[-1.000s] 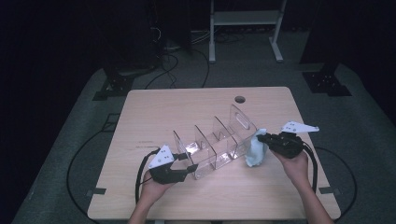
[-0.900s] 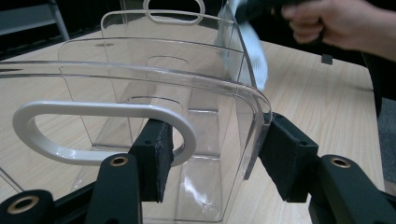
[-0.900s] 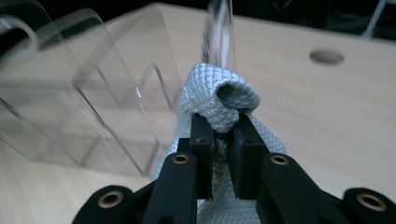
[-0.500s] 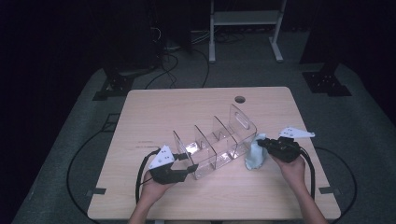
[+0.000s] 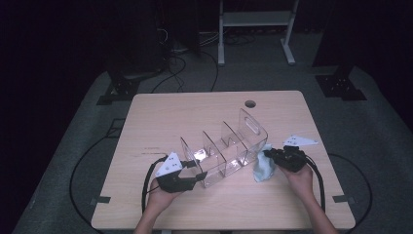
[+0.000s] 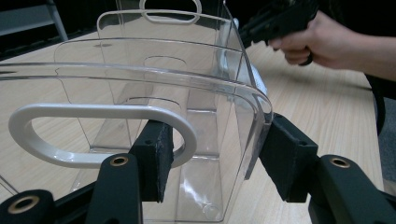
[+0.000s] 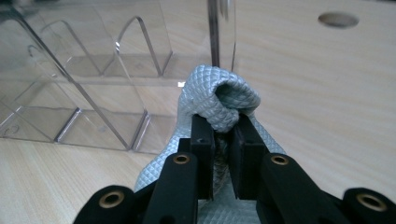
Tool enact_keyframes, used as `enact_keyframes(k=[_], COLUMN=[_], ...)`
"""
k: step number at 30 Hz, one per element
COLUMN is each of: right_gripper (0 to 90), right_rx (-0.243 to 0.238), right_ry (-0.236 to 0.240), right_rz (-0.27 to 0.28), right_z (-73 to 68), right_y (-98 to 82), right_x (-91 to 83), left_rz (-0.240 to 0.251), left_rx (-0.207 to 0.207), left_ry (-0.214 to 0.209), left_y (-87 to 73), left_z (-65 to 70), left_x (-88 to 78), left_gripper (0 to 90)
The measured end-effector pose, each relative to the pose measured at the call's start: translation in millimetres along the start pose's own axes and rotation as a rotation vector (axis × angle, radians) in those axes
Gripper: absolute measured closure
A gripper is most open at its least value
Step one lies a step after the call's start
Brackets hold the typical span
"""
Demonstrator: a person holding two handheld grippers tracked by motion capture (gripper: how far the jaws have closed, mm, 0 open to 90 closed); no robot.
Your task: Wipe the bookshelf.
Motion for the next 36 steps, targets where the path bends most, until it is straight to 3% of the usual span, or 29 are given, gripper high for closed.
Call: enact_keyframes(k=[3, 8, 11, 14, 15, 19, 22, 27, 28, 29, 30, 32, 33, 36], right_gripper=[80.8, 80.8, 80.8, 80.8, 80.8, 80.8, 80.8, 81.0, 80.9, 80.9, 80.9, 80.9, 80.9, 80.9], right_rx=[-0.006, 0.05, 0.068, 0.026, 0.026, -0.067, -0.08, -0.077, -0.077, -0.077, -0.072, -0.072, -0.07, -0.05], right_ry=[-0.003, -0.001, 0.002, 0.054, 0.054, 0.123, 0.149, 0.153, 0.145, 0.145, 0.151, 0.15, 0.154, 0.143], right_rz=[-0.003, -0.092, -0.071, -0.004, -0.004, 0.079, 0.109, 0.085, 0.032, 0.032, -0.034, -0.052, -0.053, 0.049], right_z=[0.1, 8.5, 8.0, -10.4, -10.4, -48.0, -62.7, -67.2, -67.4, -67.4, -68.7, -69.2, -69.7, -68.3], right_y=[0.7, -30.3, -28.8, -8.6, -8.6, 18.1, 27.1, 20.1, 5.9, 5.9, -10.9, -16.0, -16.0, 7.7], right_x=[-0.2, 13.1, 11.0, -2.8, -2.8, -16.8, -15.6, -6.3, 1.7, 1.7, 11.6, 14.8, 15.4, 0.1], left_rz=[-0.002, -0.007, -0.005, -0.008, -0.008, -0.018, -0.024, -0.029, -0.03, -0.03, -0.035, -0.038, -0.04, -0.037], left_rx=[0.001, 0.002, 0.001, 0.001, 0.001, 0.009, 0.008, 0.002, 0.002, 0.002, 0.007, 0.011, 0.013, 0.013], left_ry=[-0.001, -0.003, -0.003, -0.006, -0.006, -0.01, -0.011, 0.011, 0.021, 0.021, 0.035, 0.041, 0.044, 0.048], left_y=[0.1, 0.1, 0.0, 0.1, 0.1, 0.3, 0.7, 1.0, 1.1, 1.1, 1.4, 1.8, 1.9, 1.6], left_z=[0.7, 1.6, 1.9, 3.3, 3.3, 7.0, 12.0, 15.0, 16.3, 16.3, 17.2, 17.9, 18.2, 18.5], left_x=[0.0, 0.3, 0.8, 2.1, 2.1, 4.9, 7.5, 7.1, 7.1, 7.1, 6.6, 6.3, 6.0, 5.3], left_gripper=[46.6, 46.6, 46.6, 46.6, 46.6, 46.7, 46.7, 46.6, 46.6, 46.6, 46.6, 46.6, 46.6, 46.6])
Point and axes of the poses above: each handheld gripper's, and its own axes: x roughly forward along the jaws, y roughly out of its top, z roughly to its right, the point moved 4 cm from there along x, roughly forward along the jaws, and after that the axes turned 11 degrees about z, right-handed, at the moved point
